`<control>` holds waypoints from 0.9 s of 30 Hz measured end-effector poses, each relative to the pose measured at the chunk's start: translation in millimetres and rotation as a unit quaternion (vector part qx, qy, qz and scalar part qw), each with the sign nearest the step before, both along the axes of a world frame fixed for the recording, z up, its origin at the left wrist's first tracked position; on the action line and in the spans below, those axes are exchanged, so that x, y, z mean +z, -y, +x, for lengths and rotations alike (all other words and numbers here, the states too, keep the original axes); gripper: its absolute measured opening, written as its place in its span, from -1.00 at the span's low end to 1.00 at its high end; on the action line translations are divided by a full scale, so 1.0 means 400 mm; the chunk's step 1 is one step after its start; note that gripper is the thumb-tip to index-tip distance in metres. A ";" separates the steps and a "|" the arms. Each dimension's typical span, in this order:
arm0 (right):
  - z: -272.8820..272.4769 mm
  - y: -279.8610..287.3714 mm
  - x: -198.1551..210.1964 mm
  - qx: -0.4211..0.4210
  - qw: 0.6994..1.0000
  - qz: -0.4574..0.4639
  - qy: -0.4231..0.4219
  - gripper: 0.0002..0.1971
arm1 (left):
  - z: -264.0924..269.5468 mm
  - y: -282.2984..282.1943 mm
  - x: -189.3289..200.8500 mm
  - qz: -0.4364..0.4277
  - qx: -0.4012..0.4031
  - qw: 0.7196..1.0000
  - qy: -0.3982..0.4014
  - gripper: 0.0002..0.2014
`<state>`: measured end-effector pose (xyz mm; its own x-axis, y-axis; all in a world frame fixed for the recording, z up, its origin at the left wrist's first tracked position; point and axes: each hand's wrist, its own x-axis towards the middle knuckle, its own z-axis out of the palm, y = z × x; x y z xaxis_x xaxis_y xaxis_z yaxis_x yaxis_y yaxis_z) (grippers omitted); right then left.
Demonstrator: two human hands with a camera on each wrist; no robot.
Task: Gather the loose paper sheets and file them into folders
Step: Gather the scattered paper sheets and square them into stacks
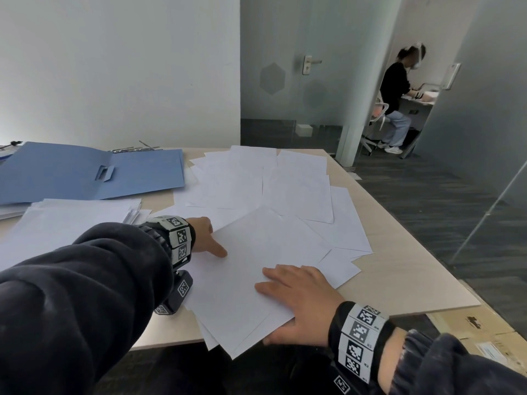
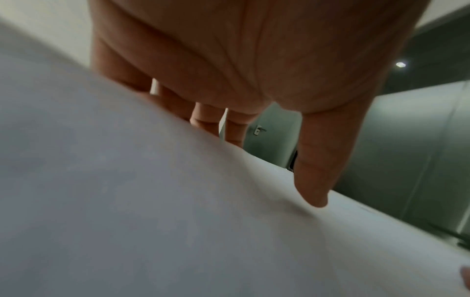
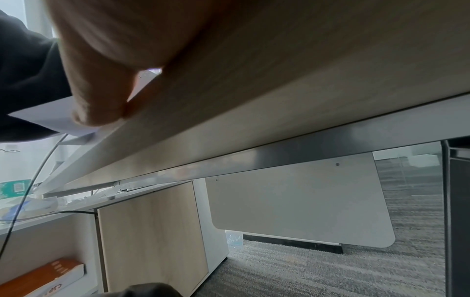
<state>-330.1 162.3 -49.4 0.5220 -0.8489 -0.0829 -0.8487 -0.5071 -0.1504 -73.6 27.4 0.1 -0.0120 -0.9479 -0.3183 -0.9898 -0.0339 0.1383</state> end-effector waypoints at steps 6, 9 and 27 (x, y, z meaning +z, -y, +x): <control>-0.003 0.002 -0.017 0.007 1.000 -0.026 0.013 -0.09 | -0.029 -0.007 0.001 0.026 -0.001 0.999 0.033 -0.28; -0.005 0.003 -0.025 0.010 0.999 -0.039 0.033 -0.14 | -0.032 -0.010 0.001 0.016 0.011 0.999 0.030 -0.22; -0.026 -0.006 0.000 0.018 0.999 -0.010 0.046 0.00 | -0.004 -0.037 0.029 0.032 -0.024 0.982 -0.187 -0.73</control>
<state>-340.5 164.8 -49.3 0.5564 -0.8308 -0.0162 -0.8131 -0.5404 -0.2164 -75.1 42.3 11.5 -0.1825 -0.9215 -0.3428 -0.8711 -0.0100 0.4909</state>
